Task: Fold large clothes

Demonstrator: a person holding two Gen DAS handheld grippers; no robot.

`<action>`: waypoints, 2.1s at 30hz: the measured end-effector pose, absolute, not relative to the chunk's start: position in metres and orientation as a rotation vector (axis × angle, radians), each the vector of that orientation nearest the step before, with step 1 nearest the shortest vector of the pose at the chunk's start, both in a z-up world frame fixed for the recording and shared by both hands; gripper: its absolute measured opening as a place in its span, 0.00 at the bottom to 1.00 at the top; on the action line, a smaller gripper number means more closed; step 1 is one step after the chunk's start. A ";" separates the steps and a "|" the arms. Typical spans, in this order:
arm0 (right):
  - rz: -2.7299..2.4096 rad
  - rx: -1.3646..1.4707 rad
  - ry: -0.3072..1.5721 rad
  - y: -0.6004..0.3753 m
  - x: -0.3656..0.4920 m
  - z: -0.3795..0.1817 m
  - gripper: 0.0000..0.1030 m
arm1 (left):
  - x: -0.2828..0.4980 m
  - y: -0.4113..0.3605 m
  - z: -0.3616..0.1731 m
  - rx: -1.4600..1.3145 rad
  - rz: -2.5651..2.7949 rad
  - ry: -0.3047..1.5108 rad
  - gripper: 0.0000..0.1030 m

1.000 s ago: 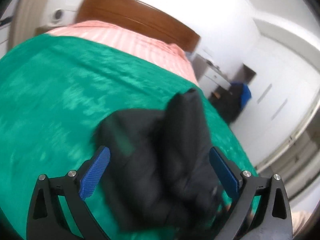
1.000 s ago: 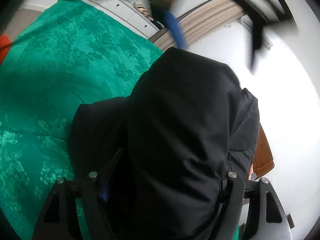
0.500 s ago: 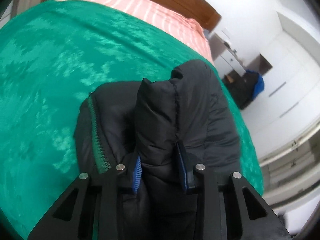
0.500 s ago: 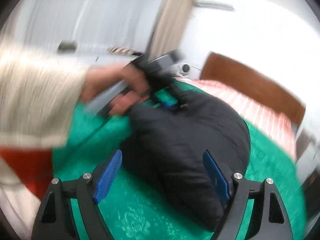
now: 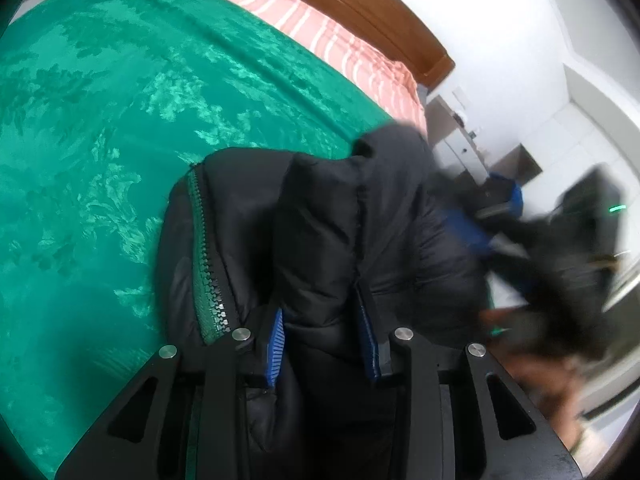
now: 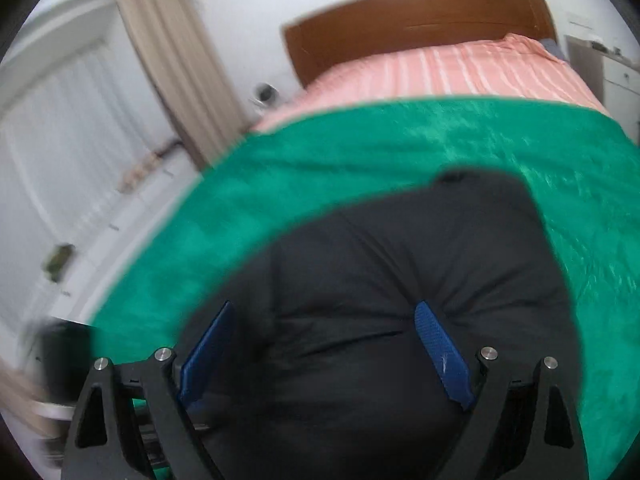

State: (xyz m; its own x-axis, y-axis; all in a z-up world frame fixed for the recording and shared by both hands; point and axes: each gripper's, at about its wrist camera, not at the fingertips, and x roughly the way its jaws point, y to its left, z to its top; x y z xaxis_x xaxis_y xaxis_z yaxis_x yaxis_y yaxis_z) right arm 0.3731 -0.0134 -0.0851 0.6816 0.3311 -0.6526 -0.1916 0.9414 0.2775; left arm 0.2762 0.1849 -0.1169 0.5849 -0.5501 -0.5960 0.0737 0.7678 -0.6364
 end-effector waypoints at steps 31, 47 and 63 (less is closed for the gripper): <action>0.414 -0.158 0.621 -0.004 0.284 -0.067 0.99 | 0.221 0.203 -0.071 -0.263 -0.032 0.810 0.84; 0.406 -0.414 0.579 0.041 0.243 -0.140 1.00 | 0.201 0.224 -0.062 -0.199 0.086 0.797 0.84; 0.402 0.104 0.689 -0.104 0.207 -0.063 0.99 | 0.268 0.219 -0.155 -0.649 -0.390 1.030 0.98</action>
State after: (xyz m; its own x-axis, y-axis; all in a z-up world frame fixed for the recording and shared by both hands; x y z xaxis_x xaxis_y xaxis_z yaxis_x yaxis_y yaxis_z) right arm 0.2074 -0.1040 -0.0634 0.6987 0.3943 -0.5970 -0.3261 0.9182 0.2248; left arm 0.2684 0.2191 -0.1550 0.4717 -0.5834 -0.6612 0.0012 0.7503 -0.6611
